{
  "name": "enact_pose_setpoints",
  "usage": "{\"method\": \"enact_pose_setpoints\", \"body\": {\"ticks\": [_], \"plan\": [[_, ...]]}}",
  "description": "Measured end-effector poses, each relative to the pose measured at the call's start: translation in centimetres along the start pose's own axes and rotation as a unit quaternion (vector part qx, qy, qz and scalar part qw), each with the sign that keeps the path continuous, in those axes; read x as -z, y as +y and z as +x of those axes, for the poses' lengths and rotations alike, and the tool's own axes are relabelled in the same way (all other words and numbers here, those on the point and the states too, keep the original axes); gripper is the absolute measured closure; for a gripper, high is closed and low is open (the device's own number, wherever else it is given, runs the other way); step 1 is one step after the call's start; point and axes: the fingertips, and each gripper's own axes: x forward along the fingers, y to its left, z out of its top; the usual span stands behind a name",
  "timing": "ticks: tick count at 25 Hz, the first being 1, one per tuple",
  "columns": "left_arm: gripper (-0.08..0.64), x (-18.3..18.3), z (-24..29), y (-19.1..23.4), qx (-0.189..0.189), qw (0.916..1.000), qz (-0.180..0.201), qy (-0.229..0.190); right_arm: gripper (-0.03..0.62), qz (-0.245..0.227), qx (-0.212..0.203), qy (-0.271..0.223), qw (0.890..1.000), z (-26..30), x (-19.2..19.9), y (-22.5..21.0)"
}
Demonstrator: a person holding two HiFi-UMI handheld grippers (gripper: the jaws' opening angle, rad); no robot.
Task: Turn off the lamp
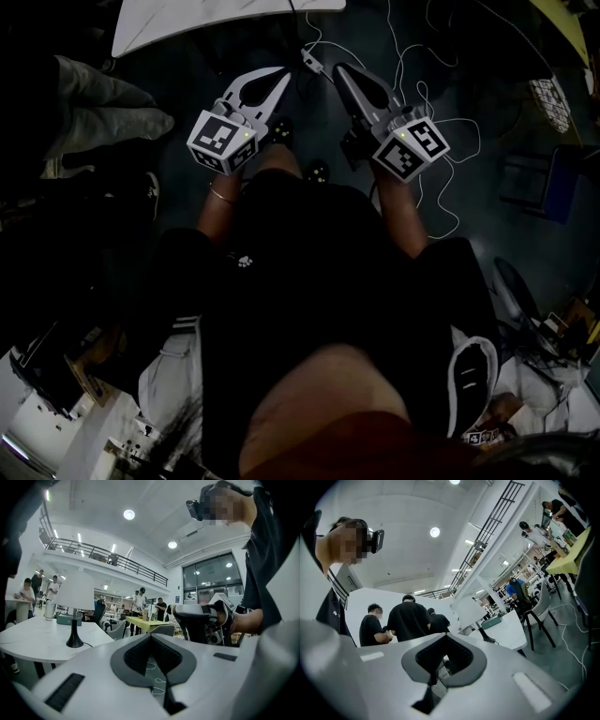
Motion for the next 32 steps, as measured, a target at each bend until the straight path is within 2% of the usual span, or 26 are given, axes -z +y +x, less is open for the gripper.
{"method": "enact_pose_setpoints", "body": {"ticks": [4, 16, 32], "plan": [[0.554, 1.0, 2.3, 1.2, -0.008, 0.9999, -0.004, 0.008, 0.592, 0.004, -0.001, 0.003, 1.000, 0.5, -0.3, -3.0], [0.554, -0.9, -1.9, -0.6, -0.002, 1.0000, 0.002, -0.002, 0.592, 0.005, 0.007, 0.001, 1.000, -0.1, 0.0, 1.4], [0.554, -1.3, -3.9, -1.1, -0.006, 1.0000, 0.005, -0.003, 0.592, 0.010, 0.016, 0.001, 1.000, -0.7, 1.1, 2.9]]}}
